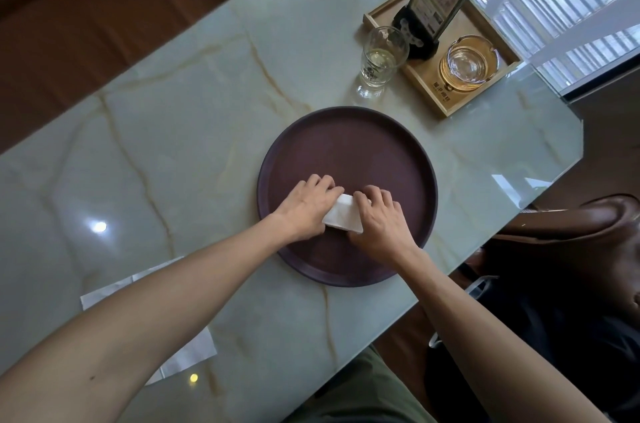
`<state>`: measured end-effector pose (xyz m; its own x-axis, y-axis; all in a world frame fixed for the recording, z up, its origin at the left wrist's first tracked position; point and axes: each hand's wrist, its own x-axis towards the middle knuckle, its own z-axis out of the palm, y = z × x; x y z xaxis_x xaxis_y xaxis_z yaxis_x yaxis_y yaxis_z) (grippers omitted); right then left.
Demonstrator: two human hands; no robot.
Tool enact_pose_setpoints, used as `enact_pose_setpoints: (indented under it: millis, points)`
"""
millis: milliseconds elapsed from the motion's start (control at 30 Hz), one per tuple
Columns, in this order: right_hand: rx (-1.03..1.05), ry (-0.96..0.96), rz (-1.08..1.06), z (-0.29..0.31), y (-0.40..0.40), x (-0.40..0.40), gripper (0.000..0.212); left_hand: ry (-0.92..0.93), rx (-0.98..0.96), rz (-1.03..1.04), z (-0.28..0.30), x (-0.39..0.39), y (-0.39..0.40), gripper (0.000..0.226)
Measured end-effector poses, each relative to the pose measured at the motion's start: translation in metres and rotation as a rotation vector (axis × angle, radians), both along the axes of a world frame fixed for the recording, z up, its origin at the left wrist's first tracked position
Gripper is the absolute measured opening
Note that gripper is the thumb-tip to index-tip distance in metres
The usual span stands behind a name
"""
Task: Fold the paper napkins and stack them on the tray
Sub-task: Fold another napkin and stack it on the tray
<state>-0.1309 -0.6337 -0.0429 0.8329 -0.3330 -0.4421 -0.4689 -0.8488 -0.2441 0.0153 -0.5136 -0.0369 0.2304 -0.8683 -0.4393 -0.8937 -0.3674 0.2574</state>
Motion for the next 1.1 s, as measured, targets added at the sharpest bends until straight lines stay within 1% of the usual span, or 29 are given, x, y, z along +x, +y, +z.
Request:
enact_pose_setpoints:
  millis: [67, 100, 133, 200, 233, 267, 333, 400, 533, 633, 700, 800, 867, 900, 933, 967, 1000, 1100]
  points:
    - [0.035, 0.039, -0.076, 0.005, 0.001, -0.003, 0.090, 0.011, 0.011, 0.072, 0.000, -0.003, 0.005, 0.094]
    - [0.058, 0.023, -0.162, 0.008, 0.002, -0.006, 0.091, 0.026, 0.015, 0.136, 0.000, -0.004, 0.009, 0.100]
    - [0.087, -0.012, -0.275, 0.009, 0.004, -0.010, 0.083, 0.046, 0.021, 0.211, 0.000, -0.006, 0.013, 0.102]
    - [0.176, -0.082, -0.534, 0.013, 0.006, -0.017, 0.055, 0.111, 0.044, 0.354, 0.001, -0.010, 0.021, 0.097]
    - [0.229, -0.078, -0.637, 0.014, 0.007, -0.019, 0.042, 0.161, 0.062, 0.420, 0.002, -0.012, 0.024, 0.092]
    - [0.280, -0.050, -0.700, 0.015, 0.008, -0.020, 0.032, 0.217, 0.082, 0.482, 0.002, -0.015, 0.027, 0.088]
    - [0.356, 0.011, -0.744, 0.013, 0.011, -0.020, 0.022, 0.311, 0.112, 0.565, 0.003, -0.019, 0.031, 0.084]
    - [0.376, 0.016, -0.744, 0.012, 0.015, -0.018, 0.019, 0.358, 0.114, 0.594, 0.005, -0.022, 0.032, 0.077]
    - [0.408, -0.010, -0.695, 0.013, 0.019, -0.013, 0.018, 0.390, 0.081, 0.590, 0.003, -0.026, 0.032, 0.054]
    - [0.412, 0.000, -0.654, 0.016, 0.020, -0.011, 0.021, 0.416, 0.056, 0.581, 0.000, -0.027, 0.036, 0.046]
    - [0.393, 0.015, -0.672, 0.020, 0.018, -0.010, 0.022, 0.436, 0.033, 0.607, -0.002, -0.026, 0.040, 0.041]
    - [0.305, 0.007, -0.695, 0.032, 0.018, -0.007, 0.023, 0.450, 0.003, 0.702, -0.001, -0.022, 0.051, 0.047]
    - [0.245, -0.057, -0.670, 0.041, 0.024, 0.000, 0.023, 0.468, -0.033, 0.776, 0.003, -0.017, 0.067, 0.062]
    - [0.233, -0.095, -0.644, 0.045, 0.029, 0.005, 0.027, 0.476, -0.059, 0.809, 0.006, -0.014, 0.078, 0.068]
    - [0.237, -0.132, -0.611, 0.049, 0.037, 0.012, 0.032, 0.470, -0.094, 0.844, 0.010, -0.011, 0.091, 0.069]
    - [0.254, -0.166, -0.575, 0.052, 0.047, 0.021, 0.034, 0.451, -0.133, 0.886, 0.014, -0.007, 0.105, 0.065]
    - [0.278, -0.195, -0.531, 0.055, 0.059, 0.030, 0.031, 0.427, -0.172, 0.942, 0.017, -0.003, 0.122, 0.059]
    - [0.352, -0.227, -0.364, 0.063, 0.108, 0.059, 0.014, 0.378, -0.256, 1.160, 0.024, 0.008, 0.181, 0.047]
